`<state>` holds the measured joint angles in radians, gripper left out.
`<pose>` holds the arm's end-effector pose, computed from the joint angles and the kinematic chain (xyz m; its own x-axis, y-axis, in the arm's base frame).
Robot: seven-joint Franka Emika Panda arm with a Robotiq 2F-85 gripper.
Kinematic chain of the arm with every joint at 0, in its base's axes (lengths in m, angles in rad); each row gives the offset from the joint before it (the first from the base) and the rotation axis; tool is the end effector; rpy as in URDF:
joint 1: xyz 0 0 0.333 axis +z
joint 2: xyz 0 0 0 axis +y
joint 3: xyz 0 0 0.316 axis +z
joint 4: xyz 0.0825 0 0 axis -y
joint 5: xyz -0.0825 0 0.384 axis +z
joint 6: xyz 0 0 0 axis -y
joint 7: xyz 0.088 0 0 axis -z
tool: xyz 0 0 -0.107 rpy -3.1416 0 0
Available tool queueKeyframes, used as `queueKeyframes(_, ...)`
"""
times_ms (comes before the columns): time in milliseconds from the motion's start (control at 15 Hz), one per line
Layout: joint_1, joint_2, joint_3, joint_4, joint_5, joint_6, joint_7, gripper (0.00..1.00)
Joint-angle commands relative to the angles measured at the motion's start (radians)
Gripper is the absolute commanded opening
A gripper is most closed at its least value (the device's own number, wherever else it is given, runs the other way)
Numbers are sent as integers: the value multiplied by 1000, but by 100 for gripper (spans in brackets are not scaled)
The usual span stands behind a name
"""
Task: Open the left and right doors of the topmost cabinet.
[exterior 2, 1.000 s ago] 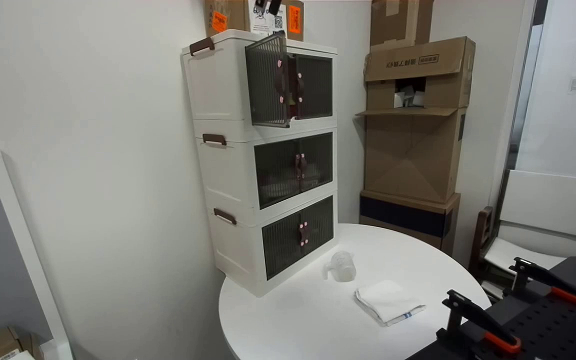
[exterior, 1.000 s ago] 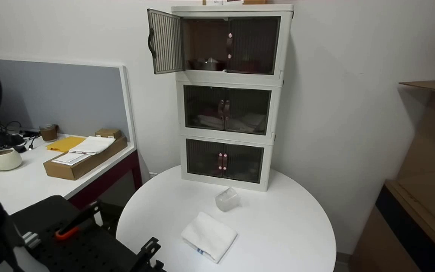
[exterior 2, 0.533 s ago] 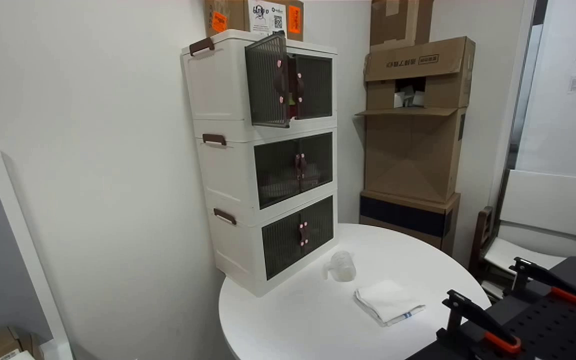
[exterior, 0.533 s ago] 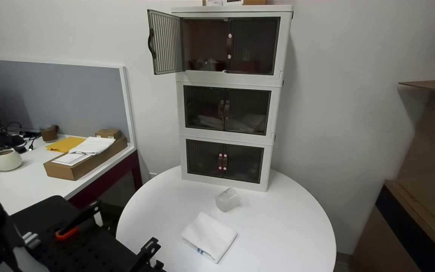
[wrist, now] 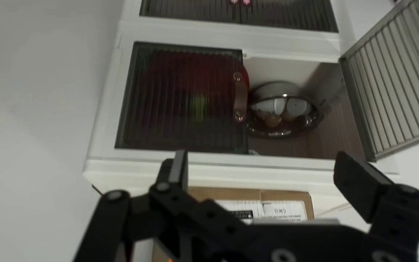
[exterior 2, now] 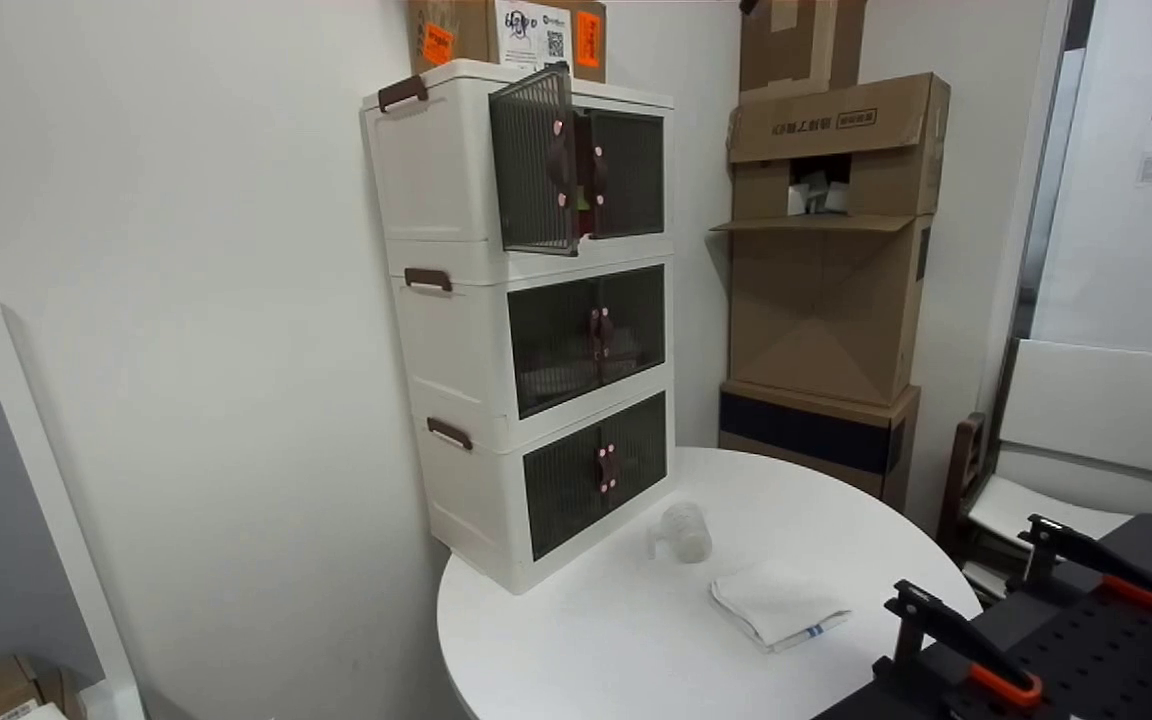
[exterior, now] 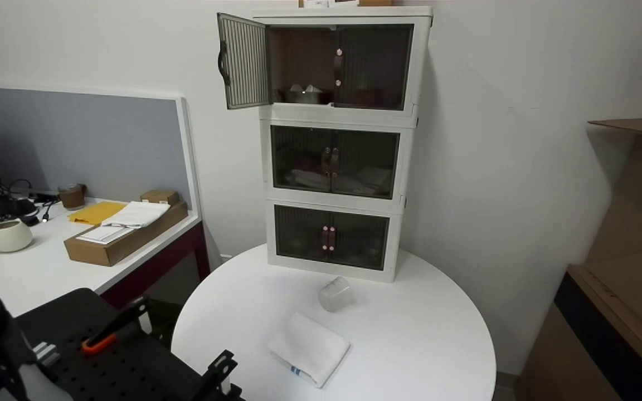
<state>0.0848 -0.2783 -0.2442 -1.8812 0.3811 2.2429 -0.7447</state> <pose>0.5086 -0.0905 0.6943 0.6572 0.3196 0.6826 0.4022 -0.9146 0.0410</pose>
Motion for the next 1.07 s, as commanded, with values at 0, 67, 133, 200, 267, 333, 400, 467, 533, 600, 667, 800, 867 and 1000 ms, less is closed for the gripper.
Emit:
queueKeyframes(0, -13, 75, -80, 9, 145, -124, -194, 100)
queueKeyframes(67, -26, 99, -91, 12, 184, -164, -239, 100)
queueKeyframes(133, -37, 132, -99, 22, 232, -202, -287, 100)
queueKeyframes(200, -52, 159, -98, 28, 274, -234, -327, 100)
queueKeyframes(267, -68, 190, -92, 32, 328, -254, -367, 100)
queueKeyframes(333, -86, 218, -81, 37, 375, -275, -393, 100)
queueKeyframes(400, -102, 252, -70, 50, 429, -300, -410, 100)
queueKeyframes(467, -118, 284, -58, 62, 478, -326, -423, 100)
queueKeyframes(533, -133, 320, -42, 85, 512, -365, -441, 100)
queueKeyframes(600, -149, 352, -27, 108, 532, -401, -453, 100)
queueKeyframes(667, -164, 383, -10, 137, 546, -435, -453, 100)
queueKeyframes(800, -182, 339, 20, 73, 512, -385, -432, 100)
queueKeyframes(867, -189, 362, 31, 95, 514, -401, -432, 100)
queueKeyframes(1000, -195, 386, 40, 121, 515, -412, -431, 100)
